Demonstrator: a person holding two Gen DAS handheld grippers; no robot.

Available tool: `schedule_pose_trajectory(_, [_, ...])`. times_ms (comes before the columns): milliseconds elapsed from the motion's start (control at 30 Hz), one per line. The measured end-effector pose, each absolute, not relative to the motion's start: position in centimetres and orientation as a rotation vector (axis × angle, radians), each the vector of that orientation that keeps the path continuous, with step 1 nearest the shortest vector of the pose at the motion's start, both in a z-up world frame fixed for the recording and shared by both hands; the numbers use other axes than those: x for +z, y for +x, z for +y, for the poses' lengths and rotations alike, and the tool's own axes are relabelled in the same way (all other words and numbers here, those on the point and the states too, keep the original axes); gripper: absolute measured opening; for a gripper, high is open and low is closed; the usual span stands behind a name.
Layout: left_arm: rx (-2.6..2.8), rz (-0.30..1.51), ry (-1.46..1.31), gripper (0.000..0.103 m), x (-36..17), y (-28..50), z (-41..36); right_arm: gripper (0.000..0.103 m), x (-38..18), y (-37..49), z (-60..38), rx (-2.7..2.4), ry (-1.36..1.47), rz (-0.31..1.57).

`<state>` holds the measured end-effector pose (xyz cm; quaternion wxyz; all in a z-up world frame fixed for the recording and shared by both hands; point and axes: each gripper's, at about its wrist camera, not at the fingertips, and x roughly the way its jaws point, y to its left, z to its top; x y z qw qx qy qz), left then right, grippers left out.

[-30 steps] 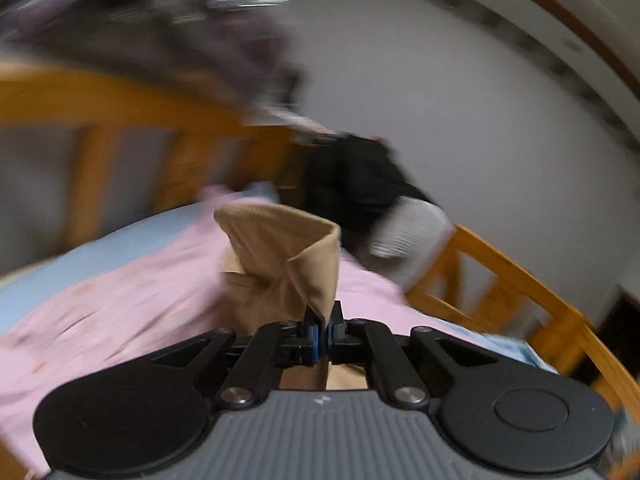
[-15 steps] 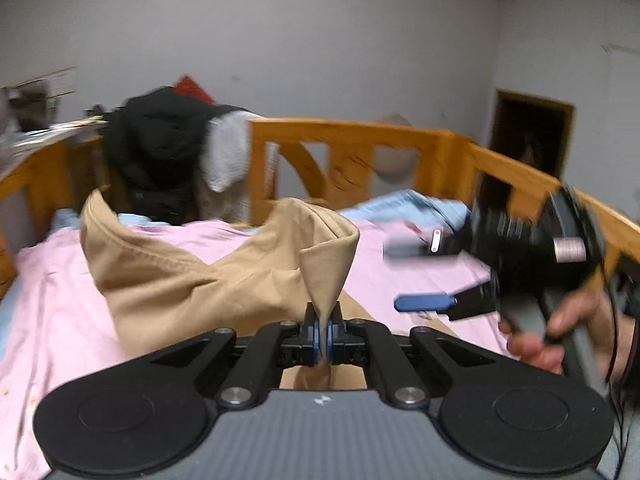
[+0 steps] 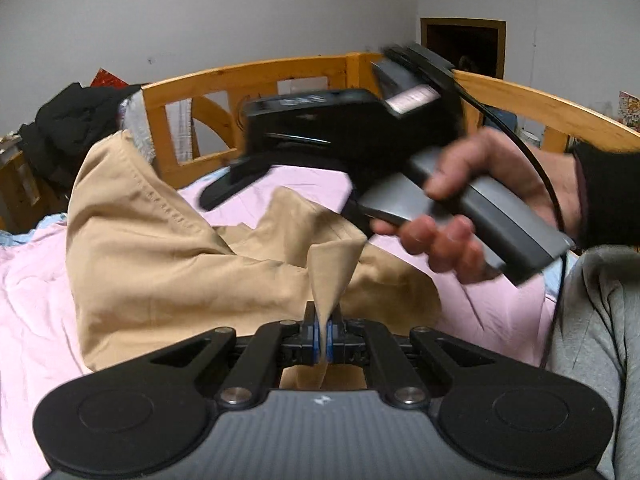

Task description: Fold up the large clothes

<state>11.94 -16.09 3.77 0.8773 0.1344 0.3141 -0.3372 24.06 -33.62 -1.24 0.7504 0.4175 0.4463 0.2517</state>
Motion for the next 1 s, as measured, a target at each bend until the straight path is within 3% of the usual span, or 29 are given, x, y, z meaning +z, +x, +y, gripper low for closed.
schedule_pose_trajectory(167, [-0.714, 0.666, 0.284, 0.002, 2.8, 12.6, -17.2, 0.092, -0.2, 25.5, -31.1, 0.613, 0.744, 1.022])
schedule_pose_trajectory(267, [-0.711, 0.661, 0.298, 0.002, 2.5, 12.4, -17.5, 0.068, 0.6, 25.8, -29.8, 0.641, 0.607, 1.033])
schedule_pose_trajectory(333, [-0.711, 0.653, 0.307, 0.002, 2.3, 11.9, -17.7, 0.046, 1.1, 26.1, -29.0, 0.638, 0.526, 1.035])
schedule_pose_trajectory(367, [-0.71, 0.647, 0.314, 0.002, 2.4, 11.5, -17.6, 0.043, 1.4, 26.1, -28.8, 0.638, 0.501, 1.033])
schedule_pose_trajectory(433, [-0.717, 0.637, 0.318, 0.002, 2.6, 11.1, -18.2, 0.025, 2.0, 25.9, -28.7, 0.636, 0.457, 1.021])
schedule_pose_trajectory(500, [-0.728, 0.634, 0.318, 0.002, 2.7, 10.9, -18.1, 0.019, 2.5, 25.6, -28.9, 0.632, 0.433, 1.001])
schedule_pose_trajectory(1000, [-0.794, 0.66, 0.274, 0.002, 2.7, 12.5, -18.9, 0.009, 3.5, 24.3, -31.0, 0.568, 0.366, 0.961])
